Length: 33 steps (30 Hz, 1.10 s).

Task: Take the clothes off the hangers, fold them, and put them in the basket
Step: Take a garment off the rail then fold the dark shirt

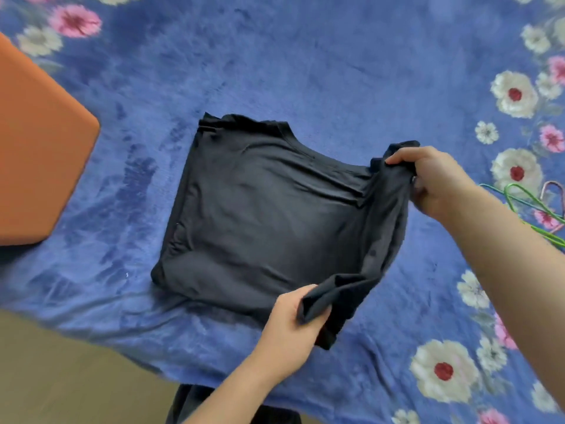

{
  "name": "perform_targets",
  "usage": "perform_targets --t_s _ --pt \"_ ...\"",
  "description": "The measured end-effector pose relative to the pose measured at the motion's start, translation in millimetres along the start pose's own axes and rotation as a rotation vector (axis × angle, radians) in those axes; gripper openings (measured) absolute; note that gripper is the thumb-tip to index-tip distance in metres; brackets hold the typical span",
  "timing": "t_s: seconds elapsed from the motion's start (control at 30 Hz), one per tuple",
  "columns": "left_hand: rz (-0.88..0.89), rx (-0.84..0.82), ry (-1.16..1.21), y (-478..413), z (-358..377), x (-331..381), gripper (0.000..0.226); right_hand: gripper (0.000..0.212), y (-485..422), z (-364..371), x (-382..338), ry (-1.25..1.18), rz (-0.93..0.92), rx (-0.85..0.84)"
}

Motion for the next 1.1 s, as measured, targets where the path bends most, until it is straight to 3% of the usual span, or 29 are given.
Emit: perform_targets --t_s 0.03,0.1,0.13,0.3,0.33,0.4,0.47,0.57,0.67,0.8,1.0,1.1 --pt "-0.066 0.087 0.096 6.6 -20.0 -4.3 0.006 0.015 6.4 20.9 -11.7 0.016 -0.026 -0.026" --pt "-0.183 0.269 0.25 22.7 -64.1 -17.6 0.041 0.016 17.4 67.9 -31.0 0.057 -0.077 -0.089" --pt "-0.171 0.342 0.315 28.9 -84.1 -18.3 0.047 0.017 22.5 92.7 -38.1 0.082 -0.1 -0.12" --pt "-0.133 0.608 0.512 44.7 -161.5 -23.0 0.006 0.006 44.4 206.1 -50.1 0.09 -0.169 -0.301" --pt "-0.163 0.652 0.519 46.1 -174.6 -33.4 0.01 0.007 46.0 222.1 -46.1 0.147 -0.18 -0.313" --pt "-0.245 0.675 0.561 48.0 -189.5 -47.3 0.015 0.021 43.5 239.9 -33.0 0.334 -0.243 -0.29" --pt "-0.294 0.644 0.618 45.6 -194.6 -56.8 0.003 0.031 41.4 244.0 -15.5 0.543 -0.333 -0.284" --pt "-0.31 0.675 0.631 43.0 -202.7 -61.4 0.014 0.032 41.9 230.7 16.9 0.78 -0.412 -0.253" --pt "-0.297 0.785 0.493 45.9 -212.1 -61.1 0.01 0.039 57.9 210.0 43.4 0.962 -0.634 -0.172" --pt "-0.184 0.917 -0.005 50.6 -231.5 -32.6 0.021 0.057 92.0 190.3 100.2 1.125 -0.943 -0.113" --pt "-0.185 0.646 -0.418 -1.9 -237.7 -6.1 0.057 0.057 121.8 159.7 191.9 1.445 -1.08 -0.328" --pt "-0.213 0.532 -0.531 -31.0 -236.9 1.3 0.064 0.046 116.7 141.0 179.8 1.281 -1.032 -0.215"
Point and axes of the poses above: each hand's wrist, its own y-axis away from the middle knuckle, its own z-axis out of the palm, x = y × z, the point moved 8 cm from there along -y, towards the middle knuckle, and after that the axes turned 1 degree about z, right-handed, at the moved point
